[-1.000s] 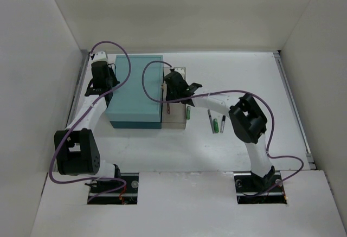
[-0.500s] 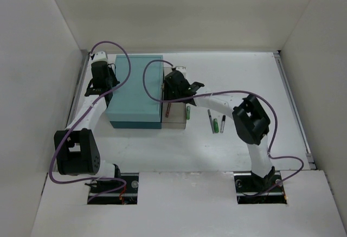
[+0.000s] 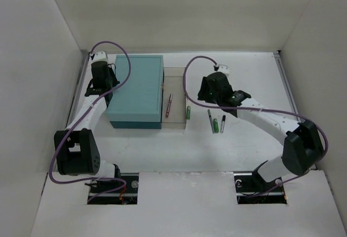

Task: Organize the makeup

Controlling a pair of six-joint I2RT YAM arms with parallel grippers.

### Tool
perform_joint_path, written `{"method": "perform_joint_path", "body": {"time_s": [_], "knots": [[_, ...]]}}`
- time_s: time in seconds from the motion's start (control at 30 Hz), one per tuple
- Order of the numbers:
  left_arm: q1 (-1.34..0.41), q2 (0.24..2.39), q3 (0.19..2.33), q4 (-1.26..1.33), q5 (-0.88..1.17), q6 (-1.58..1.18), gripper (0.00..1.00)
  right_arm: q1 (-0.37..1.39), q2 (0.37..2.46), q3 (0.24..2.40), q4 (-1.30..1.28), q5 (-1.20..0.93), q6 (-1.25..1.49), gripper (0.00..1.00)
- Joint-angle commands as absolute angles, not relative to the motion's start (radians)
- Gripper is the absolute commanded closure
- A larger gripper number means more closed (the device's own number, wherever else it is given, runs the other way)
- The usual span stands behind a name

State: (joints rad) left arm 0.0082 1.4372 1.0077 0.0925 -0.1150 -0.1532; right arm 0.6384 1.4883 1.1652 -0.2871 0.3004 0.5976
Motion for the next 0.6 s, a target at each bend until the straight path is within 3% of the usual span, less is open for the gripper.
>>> {"method": "perform_joint_path", "body": {"time_s": [0.0,0.57], "knots": [[-0.019,1.453,0.953,-0.129,-0.029,-0.158,0.91,0.614,1.471,1.043,-0.348,0.334,0.598,0.39],[-0.015,1.447,0.951,-0.132,-0.031,-0.158,0.91,0.568,1.637,0.887,-0.31,0.31,0.664,0.42]]}}
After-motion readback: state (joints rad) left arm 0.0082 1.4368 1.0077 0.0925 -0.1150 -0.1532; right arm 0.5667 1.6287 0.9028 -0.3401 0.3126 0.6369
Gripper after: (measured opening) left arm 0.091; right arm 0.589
